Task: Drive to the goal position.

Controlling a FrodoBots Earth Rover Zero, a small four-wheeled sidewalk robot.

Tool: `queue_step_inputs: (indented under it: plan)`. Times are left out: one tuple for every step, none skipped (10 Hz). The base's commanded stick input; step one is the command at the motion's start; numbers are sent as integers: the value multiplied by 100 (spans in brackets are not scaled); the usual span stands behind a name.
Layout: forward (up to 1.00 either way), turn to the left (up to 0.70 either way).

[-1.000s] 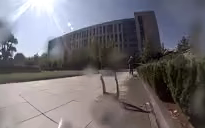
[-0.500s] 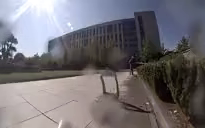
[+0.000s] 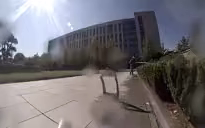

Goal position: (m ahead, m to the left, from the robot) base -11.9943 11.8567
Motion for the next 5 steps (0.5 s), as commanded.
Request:
queue_step_inputs:
  plan:
    - [5, 0]
    - [5, 0]
    - [5, 0]
    - [5, 0]
    - [5, 0]
